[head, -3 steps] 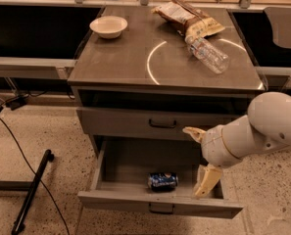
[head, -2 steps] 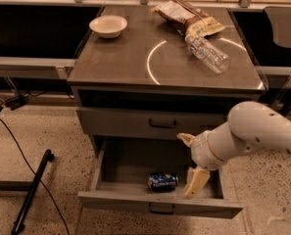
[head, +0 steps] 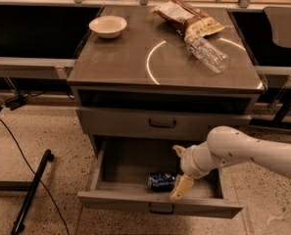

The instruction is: Pick pepsi can from middle drawer and place on counter

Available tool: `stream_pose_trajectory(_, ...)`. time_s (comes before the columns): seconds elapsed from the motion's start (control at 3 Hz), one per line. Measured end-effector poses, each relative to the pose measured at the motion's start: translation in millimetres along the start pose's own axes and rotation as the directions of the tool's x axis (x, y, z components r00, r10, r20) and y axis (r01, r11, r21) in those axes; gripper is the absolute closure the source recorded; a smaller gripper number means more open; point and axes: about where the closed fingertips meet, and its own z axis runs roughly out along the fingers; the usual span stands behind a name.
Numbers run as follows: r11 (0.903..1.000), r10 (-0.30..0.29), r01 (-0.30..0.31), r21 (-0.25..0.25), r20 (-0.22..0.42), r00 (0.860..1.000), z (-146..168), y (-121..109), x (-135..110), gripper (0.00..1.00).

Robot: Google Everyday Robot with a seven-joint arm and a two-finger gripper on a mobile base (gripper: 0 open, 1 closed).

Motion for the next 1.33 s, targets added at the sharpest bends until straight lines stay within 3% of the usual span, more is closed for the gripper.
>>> stream_pose_trajectory(0.33, 0.9989, -0.008, 0.007, 0.046, 0.028, 1.0, 30, -19, 13, 0.16)
stream_pose_trajectory(0.67, 0.9961, -0.038, 0.032, 0.082, 0.065, 0.997, 48, -39, 22, 0.17)
stream_pose_trajectory(1.33, 0.99, -0.133, 0.13, 0.055, 0.061, 0.989, 104, -58, 35, 0.16)
